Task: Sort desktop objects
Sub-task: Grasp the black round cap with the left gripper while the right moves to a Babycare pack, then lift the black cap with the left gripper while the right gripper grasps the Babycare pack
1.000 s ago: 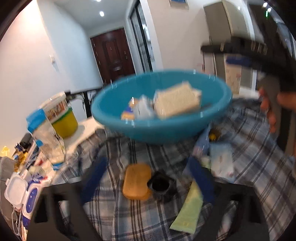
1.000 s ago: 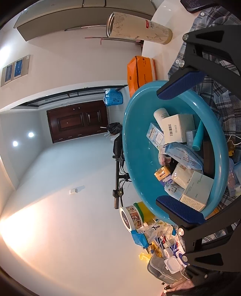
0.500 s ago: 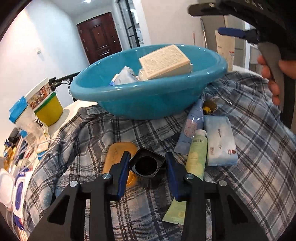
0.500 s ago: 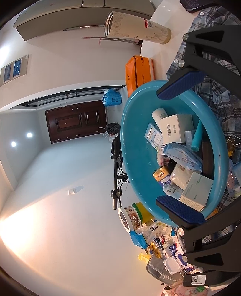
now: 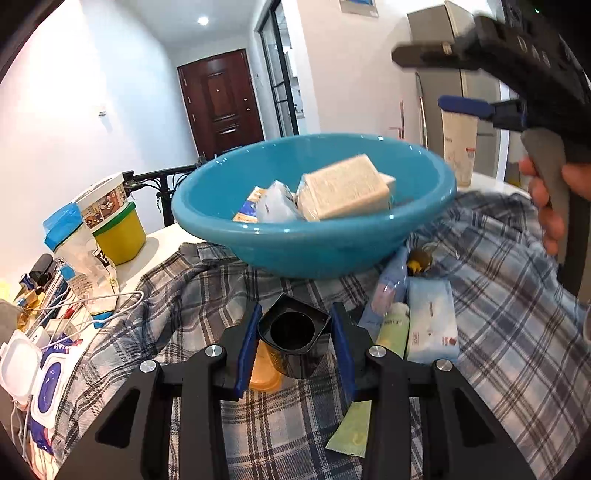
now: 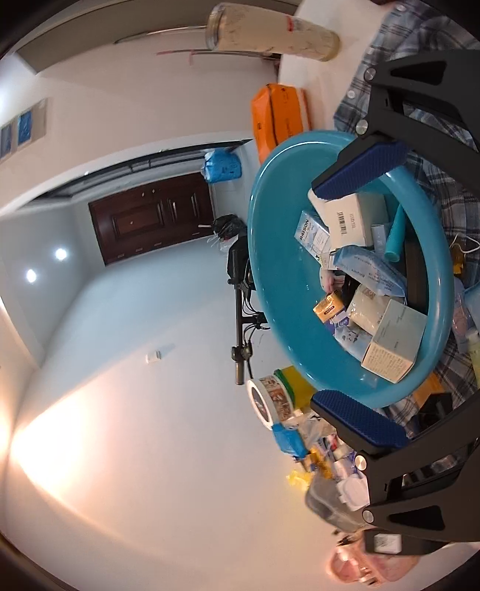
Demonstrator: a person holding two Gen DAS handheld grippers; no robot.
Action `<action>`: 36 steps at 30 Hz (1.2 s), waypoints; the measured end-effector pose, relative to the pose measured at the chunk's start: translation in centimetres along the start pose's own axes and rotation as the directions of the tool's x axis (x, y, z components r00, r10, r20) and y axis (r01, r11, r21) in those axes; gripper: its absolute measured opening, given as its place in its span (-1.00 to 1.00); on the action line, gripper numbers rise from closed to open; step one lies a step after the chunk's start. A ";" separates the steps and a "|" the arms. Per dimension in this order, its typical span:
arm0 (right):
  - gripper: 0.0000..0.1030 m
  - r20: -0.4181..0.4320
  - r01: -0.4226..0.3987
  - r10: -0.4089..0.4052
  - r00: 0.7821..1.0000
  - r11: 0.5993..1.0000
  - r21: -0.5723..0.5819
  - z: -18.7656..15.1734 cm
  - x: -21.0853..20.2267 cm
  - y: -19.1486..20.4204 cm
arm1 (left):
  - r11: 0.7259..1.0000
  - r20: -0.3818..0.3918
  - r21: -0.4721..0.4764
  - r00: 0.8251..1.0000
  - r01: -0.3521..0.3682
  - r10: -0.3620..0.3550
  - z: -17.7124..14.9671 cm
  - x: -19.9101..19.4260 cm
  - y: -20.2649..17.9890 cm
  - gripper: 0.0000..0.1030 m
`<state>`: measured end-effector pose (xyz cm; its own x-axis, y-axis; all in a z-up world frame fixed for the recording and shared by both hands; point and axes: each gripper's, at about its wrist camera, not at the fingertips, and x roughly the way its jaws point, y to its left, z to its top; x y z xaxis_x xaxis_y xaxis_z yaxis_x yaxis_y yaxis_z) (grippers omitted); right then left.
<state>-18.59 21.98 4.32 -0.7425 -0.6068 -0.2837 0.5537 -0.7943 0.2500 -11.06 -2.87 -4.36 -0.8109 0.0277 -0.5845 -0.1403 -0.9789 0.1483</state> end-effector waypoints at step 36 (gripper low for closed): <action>0.49 -0.595 -0.273 0.063 0.801 0.924 -0.269 -13.0 4.5 2.9 | 0.999 0.064 -0.041 0.998 0.018 -0.015 0.3 -1.7 0.6 -0.22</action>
<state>-15.44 16.55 -8.25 -0.3358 -0.5537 -0.7620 0.8153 -0.5761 0.0593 -9.93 -3.42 -2.99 -0.8433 0.0553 -0.5346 -0.1310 -0.9858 0.1046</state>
